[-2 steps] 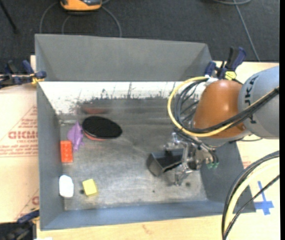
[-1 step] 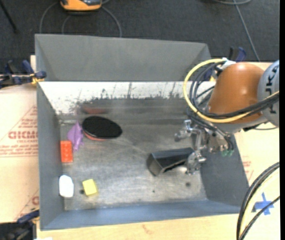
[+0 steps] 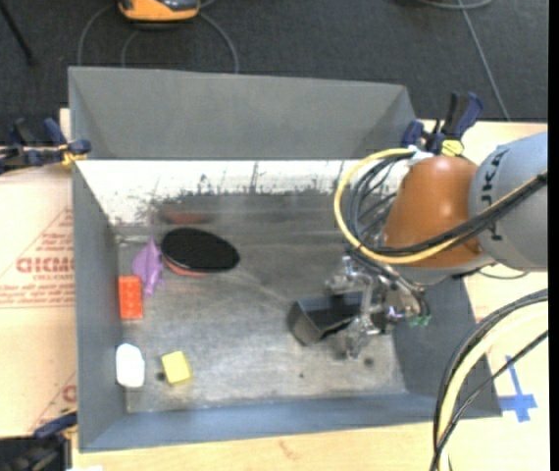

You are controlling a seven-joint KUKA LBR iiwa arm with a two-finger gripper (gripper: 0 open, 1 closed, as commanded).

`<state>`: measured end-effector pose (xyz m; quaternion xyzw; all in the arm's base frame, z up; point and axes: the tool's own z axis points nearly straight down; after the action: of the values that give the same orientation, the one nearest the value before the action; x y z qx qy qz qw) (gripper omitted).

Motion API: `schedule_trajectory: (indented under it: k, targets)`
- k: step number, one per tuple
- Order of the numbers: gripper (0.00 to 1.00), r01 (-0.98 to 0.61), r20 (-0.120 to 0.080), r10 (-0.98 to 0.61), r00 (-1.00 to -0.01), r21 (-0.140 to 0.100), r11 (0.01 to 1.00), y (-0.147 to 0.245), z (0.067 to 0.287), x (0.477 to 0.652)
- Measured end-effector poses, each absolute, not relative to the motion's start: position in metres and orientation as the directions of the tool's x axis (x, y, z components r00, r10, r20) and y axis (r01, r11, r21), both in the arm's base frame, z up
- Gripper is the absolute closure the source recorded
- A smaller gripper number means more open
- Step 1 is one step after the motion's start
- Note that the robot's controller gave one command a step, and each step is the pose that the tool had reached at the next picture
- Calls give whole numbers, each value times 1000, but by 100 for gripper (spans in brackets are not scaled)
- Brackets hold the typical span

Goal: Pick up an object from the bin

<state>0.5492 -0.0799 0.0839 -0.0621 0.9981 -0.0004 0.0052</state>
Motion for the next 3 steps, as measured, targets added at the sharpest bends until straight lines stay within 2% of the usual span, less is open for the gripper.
schedule_trajectory:
  k: [1,3]
  targets:
    - [100,-154,-22,-154,-988,-3,988,-83,60,559]
    - [100,-163,-11,-163,-987,0,987,-83,72,559]
